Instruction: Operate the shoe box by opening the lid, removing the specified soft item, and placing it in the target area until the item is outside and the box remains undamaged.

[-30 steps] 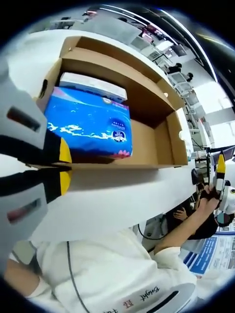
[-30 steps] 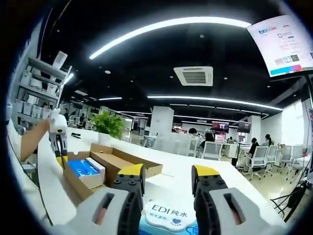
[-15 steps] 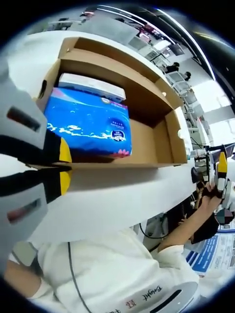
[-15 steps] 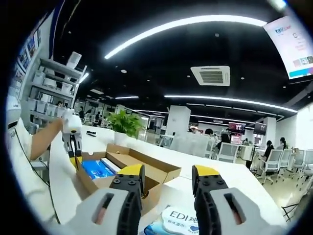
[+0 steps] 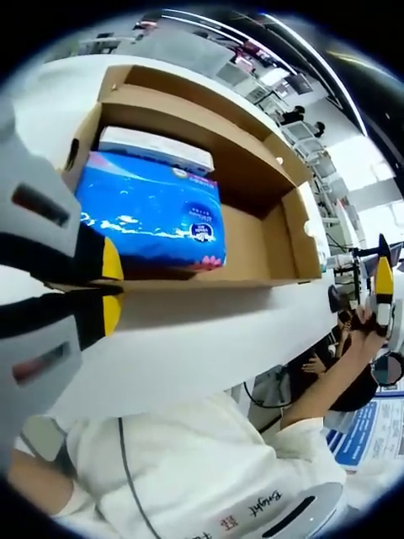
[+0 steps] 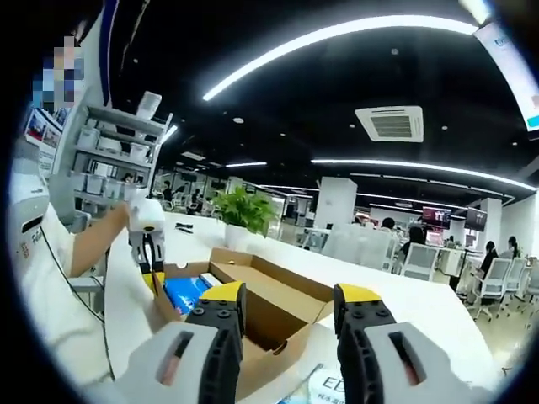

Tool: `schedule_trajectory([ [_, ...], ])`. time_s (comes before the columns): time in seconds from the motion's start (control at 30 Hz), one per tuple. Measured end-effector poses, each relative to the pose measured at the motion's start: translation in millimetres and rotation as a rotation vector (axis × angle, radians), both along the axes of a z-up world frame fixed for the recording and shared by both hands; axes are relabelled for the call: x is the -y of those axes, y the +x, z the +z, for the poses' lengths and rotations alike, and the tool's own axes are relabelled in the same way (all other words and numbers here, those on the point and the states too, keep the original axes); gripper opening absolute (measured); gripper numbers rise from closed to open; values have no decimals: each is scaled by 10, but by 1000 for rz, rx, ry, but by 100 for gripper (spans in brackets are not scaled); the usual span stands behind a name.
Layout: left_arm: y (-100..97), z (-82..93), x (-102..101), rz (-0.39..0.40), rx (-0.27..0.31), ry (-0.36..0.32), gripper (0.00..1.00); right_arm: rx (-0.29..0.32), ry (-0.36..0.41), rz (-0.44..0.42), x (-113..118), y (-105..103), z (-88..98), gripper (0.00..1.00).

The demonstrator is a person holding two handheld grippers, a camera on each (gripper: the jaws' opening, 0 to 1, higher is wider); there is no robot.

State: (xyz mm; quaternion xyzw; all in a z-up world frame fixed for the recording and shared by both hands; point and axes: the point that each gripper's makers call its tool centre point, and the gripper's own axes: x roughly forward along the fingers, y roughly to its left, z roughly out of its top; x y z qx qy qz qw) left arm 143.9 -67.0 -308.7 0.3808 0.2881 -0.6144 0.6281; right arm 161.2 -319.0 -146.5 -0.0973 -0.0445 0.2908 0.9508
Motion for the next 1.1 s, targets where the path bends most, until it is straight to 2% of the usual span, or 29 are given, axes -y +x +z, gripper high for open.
schedule_trajectory([
  [0.07, 4, 1, 0, 15, -10, 0, 2, 10, -4, 27, -58, 11, 12, 42],
  [0.27, 6, 5, -2, 11, -3, -3, 2, -22, -47, 104, -238, 42, 34, 42],
  [0.43, 13, 9, -3, 11, 2, -3, 2, -36, -11, 136, -300, 65, 38, 42],
  [0.53, 13, 11, -4, 3, 5, -6, 2, -45, -20, 137, -327, 85, -28, 41],
  [0.6, 1, 8, -4, -23, 22, -4, 2, -54, -80, 130, -329, 121, -101, 41],
  [0.67, 6, 8, -3, -15, 19, -3, 2, -49, -109, 108, -312, 173, -98, 38],
  [0.8, 9, 7, -2, 3, 6, -2, 2, -36, -69, 113, -350, 236, -3, 38],
  [0.93, 3, 6, -2, 3, 7, -2, 2, -55, -104, 128, -448, 269, -88, 38],
  [1.1, 4, 6, 0, 4, 7, -2, 2, -63, -79, 170, -595, 255, -137, 38],
])
